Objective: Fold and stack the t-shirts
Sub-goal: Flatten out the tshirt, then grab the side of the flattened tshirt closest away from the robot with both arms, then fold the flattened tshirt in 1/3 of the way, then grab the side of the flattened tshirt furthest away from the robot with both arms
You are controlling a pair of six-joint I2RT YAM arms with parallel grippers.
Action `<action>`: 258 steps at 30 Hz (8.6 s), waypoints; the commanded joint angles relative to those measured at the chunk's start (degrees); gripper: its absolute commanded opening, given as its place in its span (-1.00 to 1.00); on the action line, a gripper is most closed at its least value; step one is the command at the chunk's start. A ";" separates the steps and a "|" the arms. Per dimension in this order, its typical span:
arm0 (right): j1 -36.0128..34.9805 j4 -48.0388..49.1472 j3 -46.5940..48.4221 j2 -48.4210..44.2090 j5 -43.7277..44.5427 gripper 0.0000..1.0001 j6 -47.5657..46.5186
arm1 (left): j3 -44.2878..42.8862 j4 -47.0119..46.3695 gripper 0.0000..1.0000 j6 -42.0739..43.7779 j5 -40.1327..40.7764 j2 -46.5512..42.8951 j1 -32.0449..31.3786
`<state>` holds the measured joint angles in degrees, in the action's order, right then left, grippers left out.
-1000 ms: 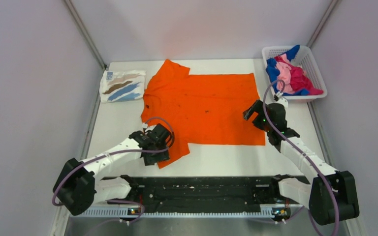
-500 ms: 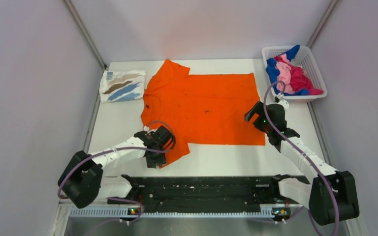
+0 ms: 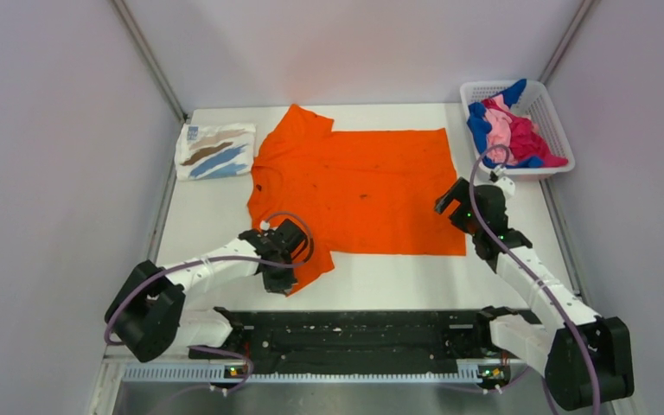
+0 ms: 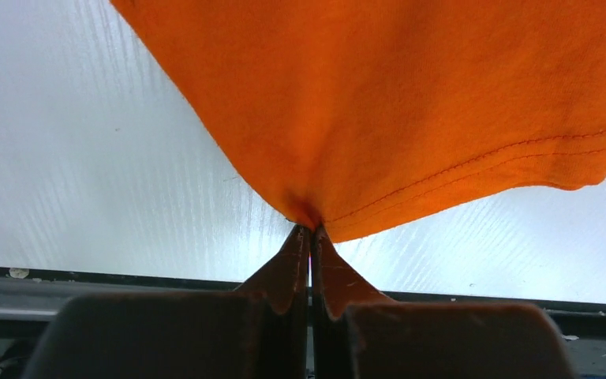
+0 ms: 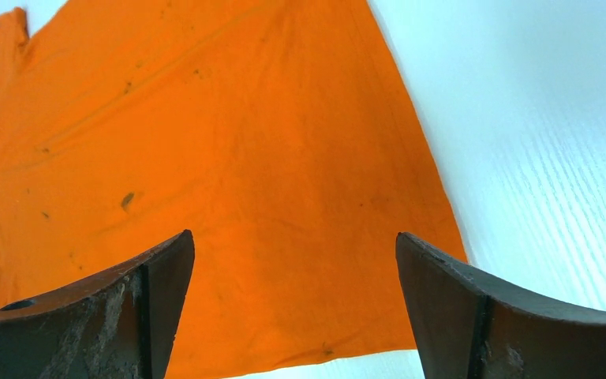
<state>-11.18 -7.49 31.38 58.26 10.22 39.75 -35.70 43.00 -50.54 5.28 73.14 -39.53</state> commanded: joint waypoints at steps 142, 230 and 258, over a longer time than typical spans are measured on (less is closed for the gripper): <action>-4.96 0.34 23.78 41.04 -1.74 0.98 -6.39 | -32.79 -23.26 0.97 19.87 -18.40 33.81 28.54; -7.76 -2.60 9.59 8.30 12.87 0.97 -7.94 | -84.77 -0.59 0.72 26.71 6.66 54.90 25.96; -7.34 -3.76 9.51 10.90 13.91 0.97 -7.75 | -82.47 -1.95 -0.26 28.93 3.21 64.02 26.70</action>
<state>-18.70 -12.01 38.70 69.08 22.13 32.34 -122.39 42.37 -21.19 10.81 139.92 -12.84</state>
